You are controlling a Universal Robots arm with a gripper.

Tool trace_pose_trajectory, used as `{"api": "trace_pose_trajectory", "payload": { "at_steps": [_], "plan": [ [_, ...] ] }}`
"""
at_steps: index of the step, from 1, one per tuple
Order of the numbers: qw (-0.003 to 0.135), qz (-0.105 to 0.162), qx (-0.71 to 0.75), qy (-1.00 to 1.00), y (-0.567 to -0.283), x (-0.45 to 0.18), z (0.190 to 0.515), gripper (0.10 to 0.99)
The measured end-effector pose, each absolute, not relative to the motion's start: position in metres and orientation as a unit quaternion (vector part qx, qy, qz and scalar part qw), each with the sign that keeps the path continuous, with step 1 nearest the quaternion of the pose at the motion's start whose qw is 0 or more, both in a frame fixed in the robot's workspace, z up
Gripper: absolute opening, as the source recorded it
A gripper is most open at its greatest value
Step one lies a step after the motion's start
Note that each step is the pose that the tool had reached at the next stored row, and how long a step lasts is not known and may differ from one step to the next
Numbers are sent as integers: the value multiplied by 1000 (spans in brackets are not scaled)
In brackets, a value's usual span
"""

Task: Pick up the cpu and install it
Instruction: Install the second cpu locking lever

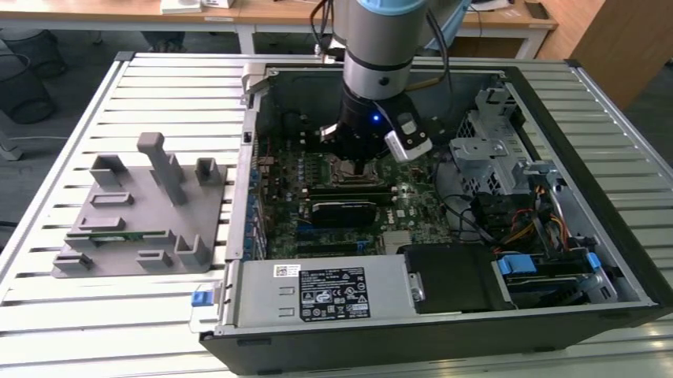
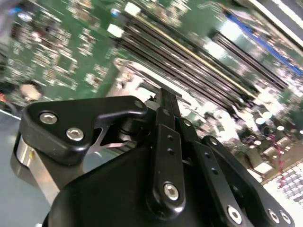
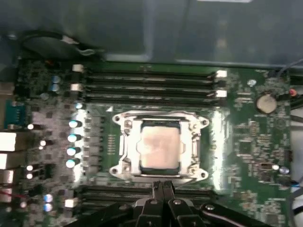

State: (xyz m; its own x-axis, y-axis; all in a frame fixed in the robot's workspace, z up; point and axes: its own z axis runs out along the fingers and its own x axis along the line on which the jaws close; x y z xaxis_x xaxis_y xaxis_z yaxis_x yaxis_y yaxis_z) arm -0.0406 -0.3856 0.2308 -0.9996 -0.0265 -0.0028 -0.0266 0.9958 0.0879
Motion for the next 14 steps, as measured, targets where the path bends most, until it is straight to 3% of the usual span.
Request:
{"api": "trace_pose_trajectory", "payload": {
  "at_steps": [14],
  "plan": [
    [1, 61, -13, 998, -403, -59, 229, 106]
  ]
}}
